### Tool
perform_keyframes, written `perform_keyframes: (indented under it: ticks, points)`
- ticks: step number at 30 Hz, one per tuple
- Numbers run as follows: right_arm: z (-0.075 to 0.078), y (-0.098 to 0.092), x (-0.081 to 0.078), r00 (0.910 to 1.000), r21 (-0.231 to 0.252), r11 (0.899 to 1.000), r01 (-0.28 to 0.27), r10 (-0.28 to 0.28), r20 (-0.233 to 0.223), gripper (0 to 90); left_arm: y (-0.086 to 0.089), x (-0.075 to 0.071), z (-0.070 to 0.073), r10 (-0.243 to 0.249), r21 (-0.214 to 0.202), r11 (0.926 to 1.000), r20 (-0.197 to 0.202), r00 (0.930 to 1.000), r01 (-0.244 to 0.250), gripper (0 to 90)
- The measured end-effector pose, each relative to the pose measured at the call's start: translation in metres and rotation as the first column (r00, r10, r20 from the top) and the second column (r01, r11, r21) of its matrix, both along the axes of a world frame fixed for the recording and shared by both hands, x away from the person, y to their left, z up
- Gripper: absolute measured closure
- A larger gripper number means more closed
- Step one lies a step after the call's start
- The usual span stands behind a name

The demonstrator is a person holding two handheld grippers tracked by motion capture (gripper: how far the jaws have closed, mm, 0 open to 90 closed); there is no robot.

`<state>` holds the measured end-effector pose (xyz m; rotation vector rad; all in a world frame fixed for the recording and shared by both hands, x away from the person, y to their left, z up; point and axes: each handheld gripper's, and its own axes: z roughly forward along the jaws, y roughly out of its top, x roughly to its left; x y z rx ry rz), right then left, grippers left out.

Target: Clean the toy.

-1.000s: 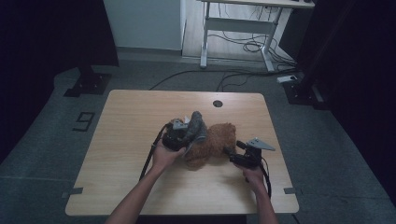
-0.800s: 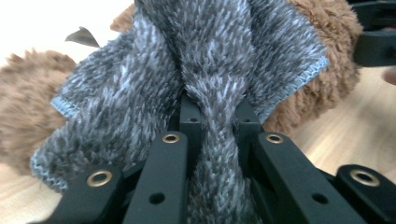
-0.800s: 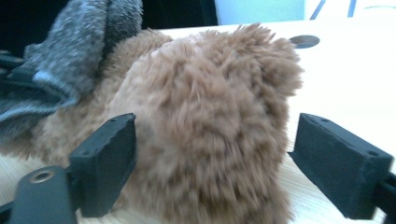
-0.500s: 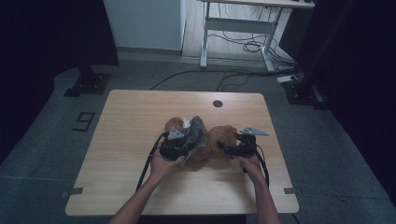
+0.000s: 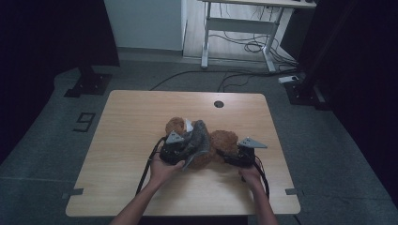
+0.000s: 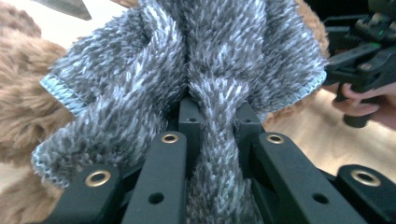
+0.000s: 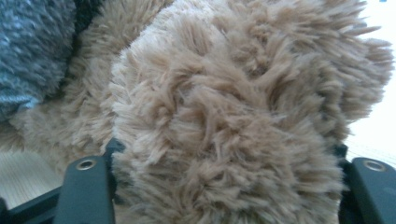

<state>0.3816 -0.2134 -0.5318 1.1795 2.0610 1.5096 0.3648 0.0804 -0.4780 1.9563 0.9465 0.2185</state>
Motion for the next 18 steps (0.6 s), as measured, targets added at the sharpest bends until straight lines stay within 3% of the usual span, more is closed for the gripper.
perform_keyframes:
  ticks: [3, 5, 8, 11, 14, 18]
  points:
    - [-0.003, 0.000, -0.007, 0.9996, -0.010, 1.000, 0.001, -0.001, 0.028, 35.1, 0.001, 0.000, 0.005, -0.013, -0.010, 0.9999, -0.030, 0.9995, 0.012, 77.5]
    - [-0.005, 0.001, -0.012, 0.9988, -0.017, 1.000, 0.013, -0.012, 0.048, 36.5, -0.001, 0.003, 0.016, -0.011, -0.014, 0.9998, -0.044, 0.9990, 0.011, 77.1]
    - [-0.006, 0.002, -0.014, 0.9978, -0.025, 0.999, 0.027, -0.026, 0.062, 37.2, -0.011, 0.006, 0.035, -0.007, -0.009, 0.9999, -0.010, 0.9999, 0.007, 77.0]
    - [-0.006, 0.003, -0.016, 0.9967, -0.035, 0.999, 0.032, -0.029, 0.076, 37.4, -0.034, 0.012, 0.054, -0.020, -0.002, 0.9998, 0.035, 0.9992, 0.020, 77.0]
    - [-0.006, 0.004, -0.018, 0.9960, -0.047, 0.998, 0.035, -0.031, 0.084, 37.4, -0.064, 0.023, 0.063, -0.020, 0.036, 0.9992, 0.058, 0.9981, 0.018, 77.0]
    - [-0.007, 0.004, -0.019, 0.9942, -0.059, 0.998, 0.033, -0.027, 0.104, 37.4, -0.102, 0.040, 0.050, -0.011, 0.141, 0.9900, 0.025, 0.9996, 0.007, 76.8]
